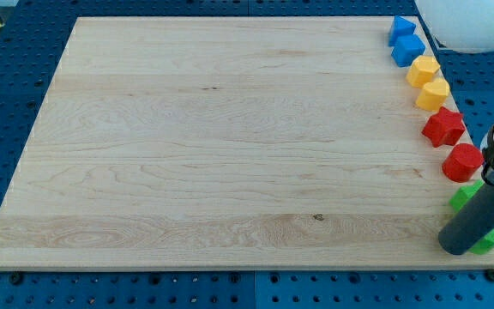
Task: Point your arm diagonally above blue triangle
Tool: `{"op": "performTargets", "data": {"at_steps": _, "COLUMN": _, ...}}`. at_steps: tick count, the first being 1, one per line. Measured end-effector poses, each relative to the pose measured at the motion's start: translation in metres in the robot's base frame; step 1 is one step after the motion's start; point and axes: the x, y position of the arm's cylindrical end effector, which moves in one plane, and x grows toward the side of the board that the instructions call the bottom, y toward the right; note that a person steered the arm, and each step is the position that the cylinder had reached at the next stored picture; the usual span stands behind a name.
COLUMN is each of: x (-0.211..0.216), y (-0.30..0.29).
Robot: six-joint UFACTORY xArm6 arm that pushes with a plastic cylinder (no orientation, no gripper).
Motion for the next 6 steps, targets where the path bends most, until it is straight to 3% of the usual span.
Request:
{"op": "performTargets", "data": {"at_steps": 3, "x": 0.011, "y": 0.003}}
{"op": "performTargets", "data": {"at_steps": 4, "x": 0.011, "y": -0.021}}
{"op": "performTargets", "data": {"at_steps": 6, "x": -0.098, "y": -0.09}}
